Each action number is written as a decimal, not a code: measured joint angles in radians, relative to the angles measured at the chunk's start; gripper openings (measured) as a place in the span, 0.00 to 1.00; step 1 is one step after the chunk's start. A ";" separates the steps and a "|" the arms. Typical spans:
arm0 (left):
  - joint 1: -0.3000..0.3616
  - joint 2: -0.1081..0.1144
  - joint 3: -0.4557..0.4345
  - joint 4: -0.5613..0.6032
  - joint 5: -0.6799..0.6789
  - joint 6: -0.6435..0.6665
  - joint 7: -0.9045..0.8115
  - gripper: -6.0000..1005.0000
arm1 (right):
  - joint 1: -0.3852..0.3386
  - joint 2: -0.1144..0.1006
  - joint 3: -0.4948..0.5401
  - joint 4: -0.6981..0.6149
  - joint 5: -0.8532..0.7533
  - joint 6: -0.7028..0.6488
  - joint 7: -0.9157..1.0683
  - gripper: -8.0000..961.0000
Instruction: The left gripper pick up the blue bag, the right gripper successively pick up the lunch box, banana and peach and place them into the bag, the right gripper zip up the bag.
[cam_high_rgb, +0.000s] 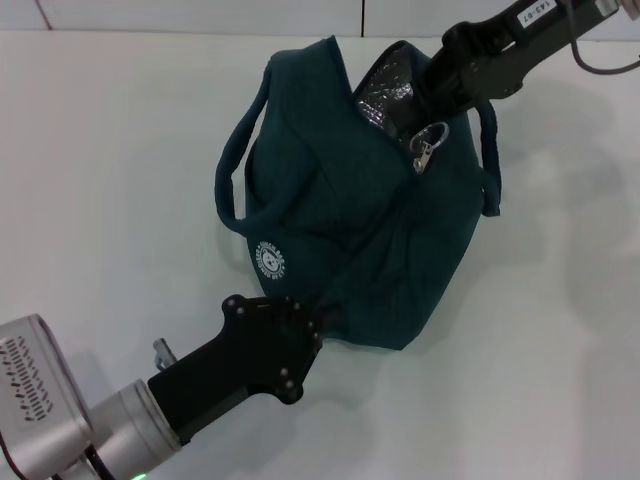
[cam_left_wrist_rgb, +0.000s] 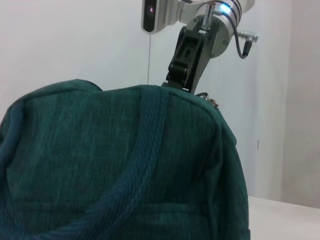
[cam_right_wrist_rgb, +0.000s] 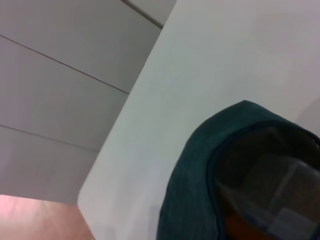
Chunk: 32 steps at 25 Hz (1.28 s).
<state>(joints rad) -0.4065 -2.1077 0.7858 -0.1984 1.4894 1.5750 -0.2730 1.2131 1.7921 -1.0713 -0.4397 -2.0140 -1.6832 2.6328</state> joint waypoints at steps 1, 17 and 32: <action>0.000 0.000 0.001 -0.001 0.000 0.000 0.000 0.05 | -0.003 0.000 0.009 0.000 0.000 -0.007 0.000 0.20; 0.000 0.000 0.001 -0.003 0.000 0.013 0.000 0.05 | -0.020 -0.001 0.014 0.001 -0.009 -0.050 0.026 0.14; -0.002 0.000 -0.001 -0.002 0.000 0.014 0.000 0.04 | -0.034 0.000 0.022 -0.035 0.000 -0.104 0.024 0.06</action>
<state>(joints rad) -0.4081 -2.1077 0.7843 -0.2009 1.4894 1.5889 -0.2726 1.1789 1.7917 -1.0493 -0.4743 -2.0142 -1.7873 2.6573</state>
